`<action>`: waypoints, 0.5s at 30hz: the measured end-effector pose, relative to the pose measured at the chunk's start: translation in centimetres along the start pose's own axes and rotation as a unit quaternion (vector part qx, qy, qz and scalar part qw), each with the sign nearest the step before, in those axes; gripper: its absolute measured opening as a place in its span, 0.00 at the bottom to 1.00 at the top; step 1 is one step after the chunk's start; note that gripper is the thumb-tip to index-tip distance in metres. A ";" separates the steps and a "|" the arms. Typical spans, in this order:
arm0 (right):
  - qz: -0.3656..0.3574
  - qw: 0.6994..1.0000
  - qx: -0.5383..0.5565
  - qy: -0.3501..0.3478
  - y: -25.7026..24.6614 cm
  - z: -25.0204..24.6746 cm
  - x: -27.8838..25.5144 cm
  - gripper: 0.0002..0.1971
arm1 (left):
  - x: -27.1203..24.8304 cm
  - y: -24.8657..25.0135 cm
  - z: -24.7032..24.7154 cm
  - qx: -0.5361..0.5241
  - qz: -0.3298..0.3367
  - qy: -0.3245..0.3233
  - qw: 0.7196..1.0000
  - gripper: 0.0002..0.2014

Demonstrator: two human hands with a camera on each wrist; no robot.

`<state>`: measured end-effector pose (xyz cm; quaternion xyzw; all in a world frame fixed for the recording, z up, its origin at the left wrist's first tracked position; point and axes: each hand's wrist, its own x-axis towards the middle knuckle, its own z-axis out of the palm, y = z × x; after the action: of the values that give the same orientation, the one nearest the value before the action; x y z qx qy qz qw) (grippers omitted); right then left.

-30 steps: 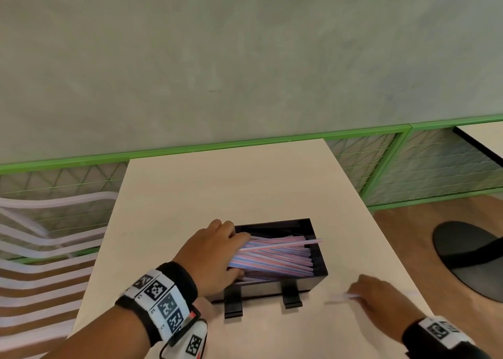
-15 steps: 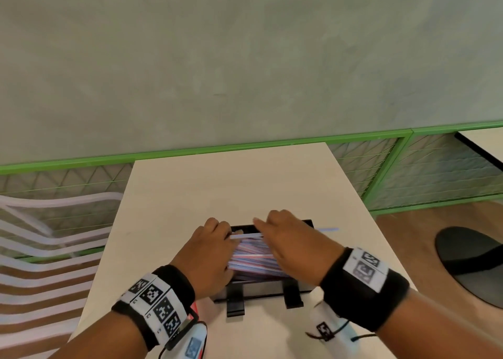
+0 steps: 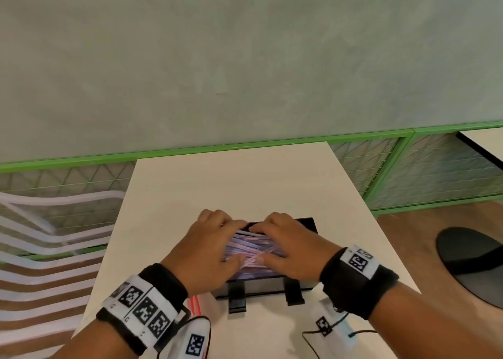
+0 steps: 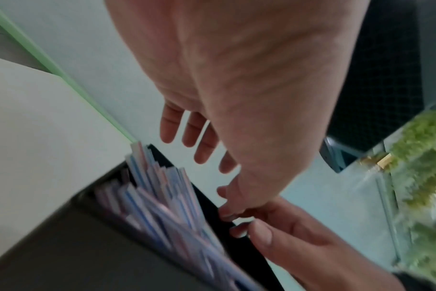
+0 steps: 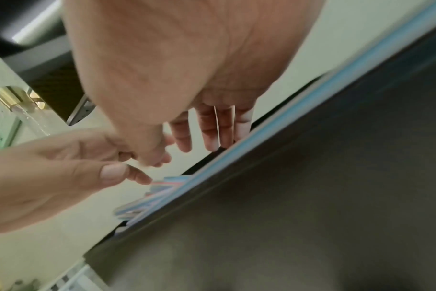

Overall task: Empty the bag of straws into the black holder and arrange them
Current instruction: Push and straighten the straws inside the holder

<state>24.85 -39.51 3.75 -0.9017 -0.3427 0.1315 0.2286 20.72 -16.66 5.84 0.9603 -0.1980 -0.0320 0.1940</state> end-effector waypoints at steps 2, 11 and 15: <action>0.007 0.999 -0.025 -0.020 1.4 -0.5 -0.6 0.33 | 0.6 0.6 1.0 0.047 0.035 -0.024 0.998 0.28; 0.037 0.990 -0.097 -0.096 2.6 0.7 0.8 0.38 | 4.1 1.9 2.7 0.198 -0.017 -0.182 0.963 0.33; 0.034 0.981 -0.158 -0.110 1.8 0.9 1.6 0.32 | 4.8 2.2 3.0 0.238 -0.033 -0.214 0.947 0.23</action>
<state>26.67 -39.39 1.94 -0.9176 -0.3513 0.1821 0.0392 23.90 -21.43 4.01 0.9550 -0.2054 -0.1952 -0.0880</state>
